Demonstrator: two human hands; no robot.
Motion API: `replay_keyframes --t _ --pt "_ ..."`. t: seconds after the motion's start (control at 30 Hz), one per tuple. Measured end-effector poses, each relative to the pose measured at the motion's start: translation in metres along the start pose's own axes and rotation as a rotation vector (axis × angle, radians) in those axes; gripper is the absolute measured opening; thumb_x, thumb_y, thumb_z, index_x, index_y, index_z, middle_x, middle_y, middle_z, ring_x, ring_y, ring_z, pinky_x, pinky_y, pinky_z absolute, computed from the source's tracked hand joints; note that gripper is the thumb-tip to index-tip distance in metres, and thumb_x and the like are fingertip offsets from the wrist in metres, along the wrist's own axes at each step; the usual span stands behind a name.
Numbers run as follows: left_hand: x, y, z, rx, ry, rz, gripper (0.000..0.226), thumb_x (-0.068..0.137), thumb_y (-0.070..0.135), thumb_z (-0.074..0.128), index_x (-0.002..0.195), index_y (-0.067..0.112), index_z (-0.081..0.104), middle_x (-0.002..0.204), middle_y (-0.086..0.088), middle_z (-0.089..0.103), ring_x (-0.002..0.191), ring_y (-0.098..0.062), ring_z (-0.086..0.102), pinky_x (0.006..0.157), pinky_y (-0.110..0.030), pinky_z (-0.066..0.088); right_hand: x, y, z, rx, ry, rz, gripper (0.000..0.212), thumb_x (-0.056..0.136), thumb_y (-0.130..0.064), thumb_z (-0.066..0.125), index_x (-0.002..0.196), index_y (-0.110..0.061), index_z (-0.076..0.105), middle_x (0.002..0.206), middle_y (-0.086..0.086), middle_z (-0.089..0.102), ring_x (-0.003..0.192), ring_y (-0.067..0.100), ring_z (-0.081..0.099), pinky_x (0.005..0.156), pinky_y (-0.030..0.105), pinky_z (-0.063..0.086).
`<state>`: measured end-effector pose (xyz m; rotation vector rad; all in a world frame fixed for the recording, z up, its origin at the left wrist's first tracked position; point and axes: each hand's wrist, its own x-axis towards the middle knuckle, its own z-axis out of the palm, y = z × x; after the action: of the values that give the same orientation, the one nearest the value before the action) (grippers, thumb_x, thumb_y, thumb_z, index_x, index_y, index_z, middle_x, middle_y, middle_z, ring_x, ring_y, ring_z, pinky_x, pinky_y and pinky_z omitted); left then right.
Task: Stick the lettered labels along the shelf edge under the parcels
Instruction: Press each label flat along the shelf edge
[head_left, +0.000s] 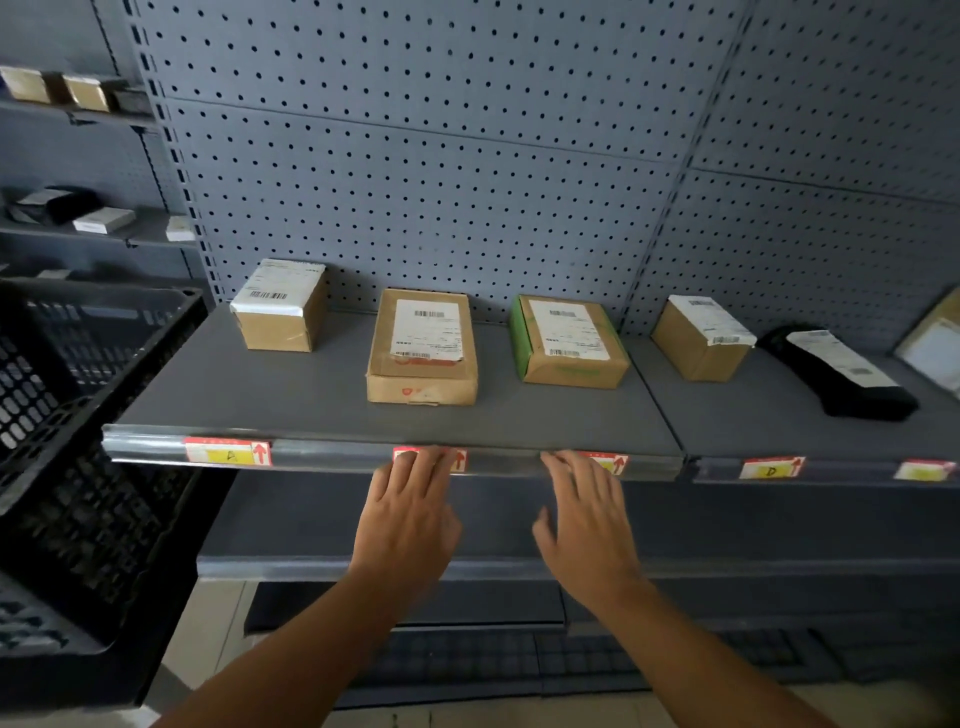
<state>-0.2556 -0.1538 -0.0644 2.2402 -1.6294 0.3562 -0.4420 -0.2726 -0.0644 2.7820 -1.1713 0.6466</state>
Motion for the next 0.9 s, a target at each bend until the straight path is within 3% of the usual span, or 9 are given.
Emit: replay_keyframes --t 0.33,0.9 --pt "0.039 0.107 0.021 0.026 -0.060 0.172 0.067 0.085 0.032 0.062 0.145 0.015 0.040 0.142 -0.003 0.045 0.127 -0.023 0.046 0.111 -0.044 0.040 -0.007 0.080 -0.015 -0.025 -0.034 -0.053 0.073 0.079 -0.022 0.066 0.147 -0.011 0.044 0.144 0.007 0.049 0.134 0.026 0.045 0.117 0.046 0.033" --pt "0.044 0.141 0.035 0.113 -0.061 0.043 0.063 0.084 0.030 0.062 0.142 0.015 0.044 0.137 -0.003 0.048 0.124 -0.024 0.046 0.109 -0.043 0.040 0.001 0.101 -0.012 0.018 -0.074 -0.192 0.067 0.084 -0.032 0.063 0.145 -0.014 0.042 0.144 0.005 0.046 0.135 0.027 0.041 0.117 0.047 0.033"
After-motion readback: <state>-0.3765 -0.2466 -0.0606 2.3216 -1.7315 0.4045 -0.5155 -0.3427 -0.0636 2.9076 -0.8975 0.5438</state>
